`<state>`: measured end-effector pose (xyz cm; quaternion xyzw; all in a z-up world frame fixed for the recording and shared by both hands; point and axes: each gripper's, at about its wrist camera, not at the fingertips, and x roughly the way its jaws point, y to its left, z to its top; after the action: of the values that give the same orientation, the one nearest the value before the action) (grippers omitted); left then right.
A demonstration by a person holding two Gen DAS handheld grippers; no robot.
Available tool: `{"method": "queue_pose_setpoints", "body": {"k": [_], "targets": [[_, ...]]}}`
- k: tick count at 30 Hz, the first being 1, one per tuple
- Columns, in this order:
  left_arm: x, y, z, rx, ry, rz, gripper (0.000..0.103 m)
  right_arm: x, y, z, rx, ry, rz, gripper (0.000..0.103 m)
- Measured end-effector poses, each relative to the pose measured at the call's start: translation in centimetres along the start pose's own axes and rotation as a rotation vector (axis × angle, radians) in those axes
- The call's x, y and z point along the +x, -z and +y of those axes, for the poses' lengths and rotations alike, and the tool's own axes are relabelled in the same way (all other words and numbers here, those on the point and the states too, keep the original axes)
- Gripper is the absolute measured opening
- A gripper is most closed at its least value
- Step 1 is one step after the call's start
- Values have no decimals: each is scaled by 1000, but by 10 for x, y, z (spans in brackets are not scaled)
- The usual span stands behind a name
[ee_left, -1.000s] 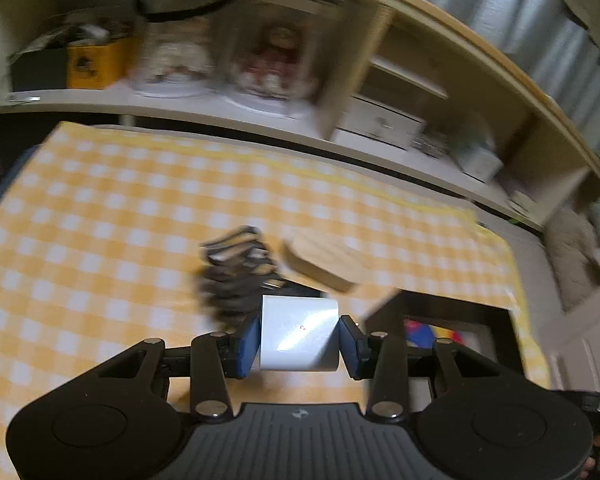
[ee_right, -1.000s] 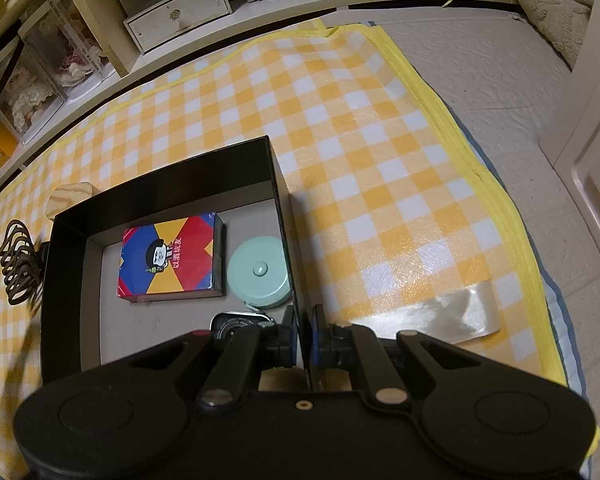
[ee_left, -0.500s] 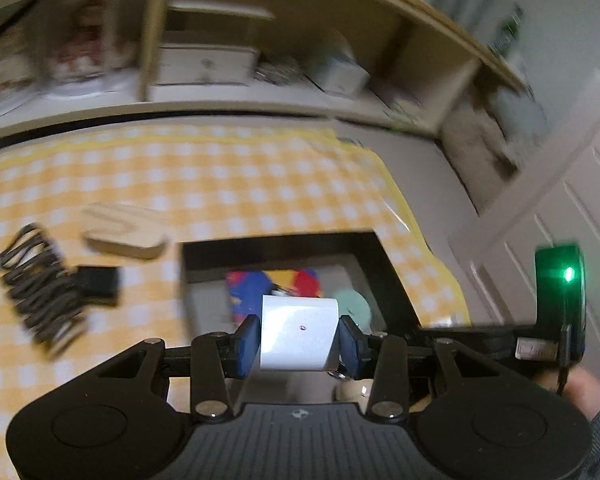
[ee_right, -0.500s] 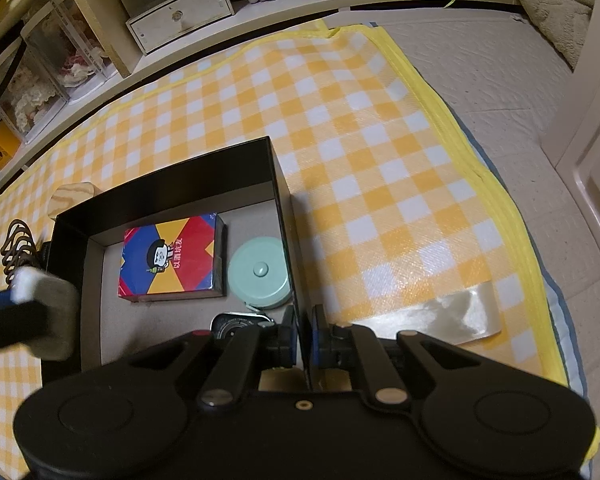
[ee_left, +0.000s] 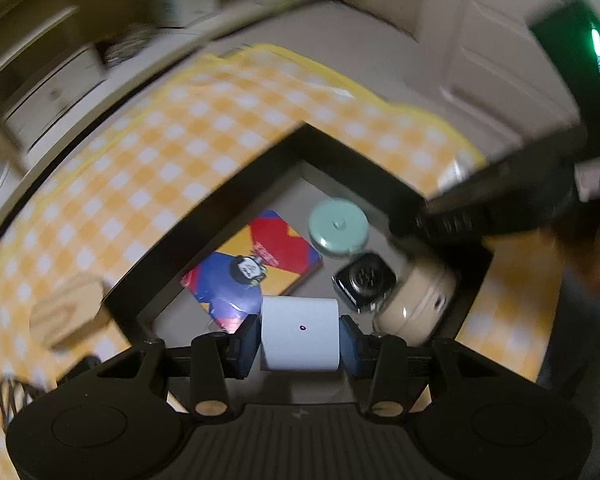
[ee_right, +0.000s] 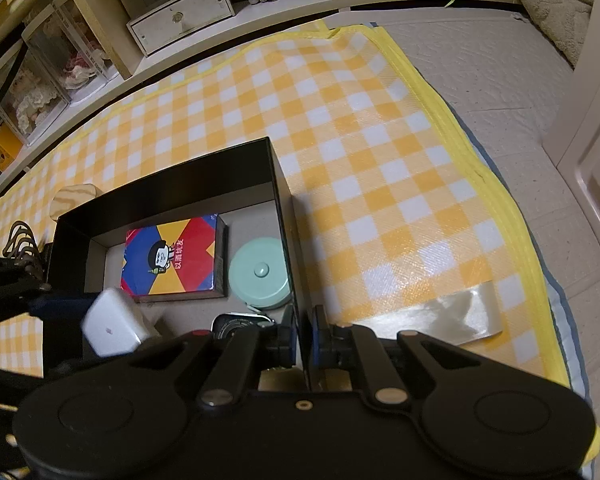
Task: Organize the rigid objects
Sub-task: 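Carry the charger cube into the black box and lower it, then open the left tool and lift it out of the box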
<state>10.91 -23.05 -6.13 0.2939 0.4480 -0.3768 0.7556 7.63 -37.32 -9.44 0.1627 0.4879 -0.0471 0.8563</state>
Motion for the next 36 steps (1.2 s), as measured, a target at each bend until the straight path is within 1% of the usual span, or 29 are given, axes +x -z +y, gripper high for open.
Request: {"method": "queue_pose_setpoints", "body": {"k": [2, 5, 7, 9, 12, 14, 15, 16, 17, 18, 24, 26, 29, 31, 34, 36], "targets": [[7, -2, -7, 68, -2, 21, 43, 0, 0, 0, 4, -2, 0, 8], [17, -4, -16, 157, 29, 41, 43, 0, 0, 0, 9, -4, 1, 8], [23, -5, -20, 194, 42, 38, 43, 1, -1, 0, 8, -4, 0, 8], [29, -6, -21, 210, 52, 38, 43, 1, 0, 0, 8, -3, 1, 8], [31, -6, -19, 241, 65, 21, 43, 1, -1, 0, 4, 0, 0, 8], [30, -5, -19, 275, 75, -14, 44, 1, 0, 1, 6, -2, 1, 8], [28, -4, -17, 276, 81, -39, 46, 1, 0, 1, 5, -1, 0, 8], [27, -5, -15, 260, 86, -48, 49, 1, 0, 1, 6, -1, 0, 8], [26, -6, -11, 226, 90, -52, 56, 2, -1, 1, 7, -2, 0, 8], [24, -6, -8, 194, 91, -58, 59, 3, -1, 1, 6, -2, 0, 8], [10, -2, 2, 98, 87, -75, 59, 3, -1, 2, 7, -2, 1, 8], [3, 0, 2, 76, 87, -94, 60, 3, -1, 1, 7, -2, 1, 8], [-9, 4, 2, 35, 73, -127, 66, 4, -1, 0, 11, -4, 1, 8], [-17, 6, 3, 0, 72, -145, 68, 4, -2, 1, 11, -4, 1, 8], [-29, 8, 4, -63, 77, -154, 70, 4, -2, 0, 14, -7, 1, 8], [-37, 10, 3, -90, 71, -165, 75, 5, -2, -1, 18, -10, 1, 8]]}}
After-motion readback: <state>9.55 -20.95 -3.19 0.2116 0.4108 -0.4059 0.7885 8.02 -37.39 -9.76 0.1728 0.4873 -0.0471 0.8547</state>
